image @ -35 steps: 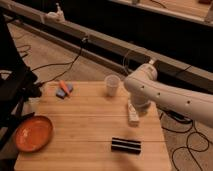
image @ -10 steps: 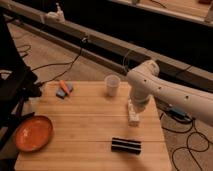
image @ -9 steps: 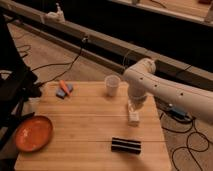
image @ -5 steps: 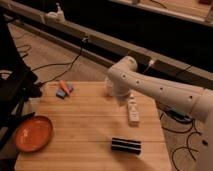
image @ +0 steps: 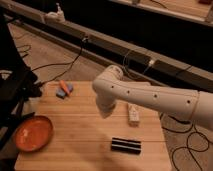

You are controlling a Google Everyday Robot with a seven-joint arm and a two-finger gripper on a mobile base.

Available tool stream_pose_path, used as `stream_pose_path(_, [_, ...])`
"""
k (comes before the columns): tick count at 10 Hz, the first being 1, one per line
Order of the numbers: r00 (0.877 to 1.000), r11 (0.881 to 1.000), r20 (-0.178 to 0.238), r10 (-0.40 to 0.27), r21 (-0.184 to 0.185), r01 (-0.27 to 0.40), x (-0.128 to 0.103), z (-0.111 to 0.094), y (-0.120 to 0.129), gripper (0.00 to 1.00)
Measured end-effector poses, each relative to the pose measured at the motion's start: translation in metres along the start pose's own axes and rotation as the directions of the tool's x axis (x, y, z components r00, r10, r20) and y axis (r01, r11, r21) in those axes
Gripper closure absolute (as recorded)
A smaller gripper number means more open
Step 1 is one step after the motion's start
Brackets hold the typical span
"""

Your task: Move the arm in a circular motion

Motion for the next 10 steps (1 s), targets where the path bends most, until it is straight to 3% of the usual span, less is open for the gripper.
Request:
stream_pose_path(2, [1.000, 1.000, 0.026, 0.000, 0.000, 0.000, 0.000, -0.006, 0.034, 1.00])
stream_pose_path(4, [0.998, 0.998, 0.007, 0.066, -0.018, -0.066, 0.033, -0.007, 0.070, 1.00])
stream_pose_path(5, [0.992, 0.992, -0.024, 0.121, -0.039, -0.121, 0.062, -0.006, 0.087, 1.00])
stream_pose_path(7, [0.968, 0.968, -0.099, 0.233, -0.072, -0.240, 0.120, -0.003, 0.103, 1.00])
stream_pose_path(8, [0.947, 0.950, -0.145, 0.287, -0.080, -0.301, 0.152, -0.001, 0.101, 1.00])
stream_pose_path(10, [0.924, 0.933, -0.184, 0.334, -0.073, -0.352, 0.182, 0.003, 0.074, 1.00])
